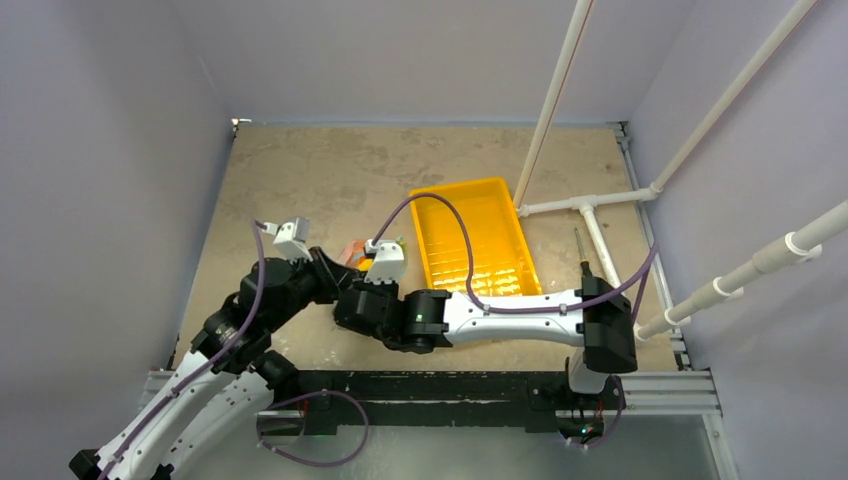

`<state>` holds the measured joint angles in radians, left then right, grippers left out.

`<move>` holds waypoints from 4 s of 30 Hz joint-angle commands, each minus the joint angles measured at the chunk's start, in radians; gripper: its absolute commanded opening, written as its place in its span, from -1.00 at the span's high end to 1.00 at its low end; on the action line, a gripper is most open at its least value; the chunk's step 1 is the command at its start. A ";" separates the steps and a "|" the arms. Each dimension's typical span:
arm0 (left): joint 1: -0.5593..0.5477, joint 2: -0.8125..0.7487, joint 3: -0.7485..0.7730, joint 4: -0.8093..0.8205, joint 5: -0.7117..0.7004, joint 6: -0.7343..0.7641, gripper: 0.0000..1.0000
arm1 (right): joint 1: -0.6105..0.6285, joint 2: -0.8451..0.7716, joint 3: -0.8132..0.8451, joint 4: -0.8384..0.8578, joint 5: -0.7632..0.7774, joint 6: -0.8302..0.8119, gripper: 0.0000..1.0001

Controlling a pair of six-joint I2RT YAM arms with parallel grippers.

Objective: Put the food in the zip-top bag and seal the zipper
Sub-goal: Pick up the zipper food storage bag at the center of the board, then adjust the zipper on the food storage bag.

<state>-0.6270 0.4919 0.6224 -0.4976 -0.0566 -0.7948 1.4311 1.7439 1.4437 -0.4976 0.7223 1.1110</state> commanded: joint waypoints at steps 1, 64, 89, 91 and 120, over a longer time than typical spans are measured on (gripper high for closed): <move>-0.004 0.004 0.100 -0.032 -0.036 0.037 0.57 | -0.015 -0.110 -0.058 0.099 0.020 -0.159 1.00; -0.013 -0.013 0.486 -0.184 0.818 0.741 -0.35 | -0.013 -0.420 0.059 -0.021 -1.009 -1.547 1.00; -0.251 0.069 0.447 -0.246 0.857 0.762 -0.67 | 0.001 -0.458 0.071 -0.025 -1.099 -1.537 1.00; -0.268 0.064 0.428 -0.244 0.856 0.748 -0.70 | 0.001 -0.460 0.075 -0.025 -1.085 -1.534 1.00; -0.369 0.105 0.435 -0.285 0.624 0.770 1.00 | 0.000 -0.538 0.035 0.076 -0.892 -1.430 0.58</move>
<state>-0.9909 0.5861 1.0359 -0.7731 0.6186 -0.0387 1.4273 1.2957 1.4879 -0.6003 -0.2501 -0.3656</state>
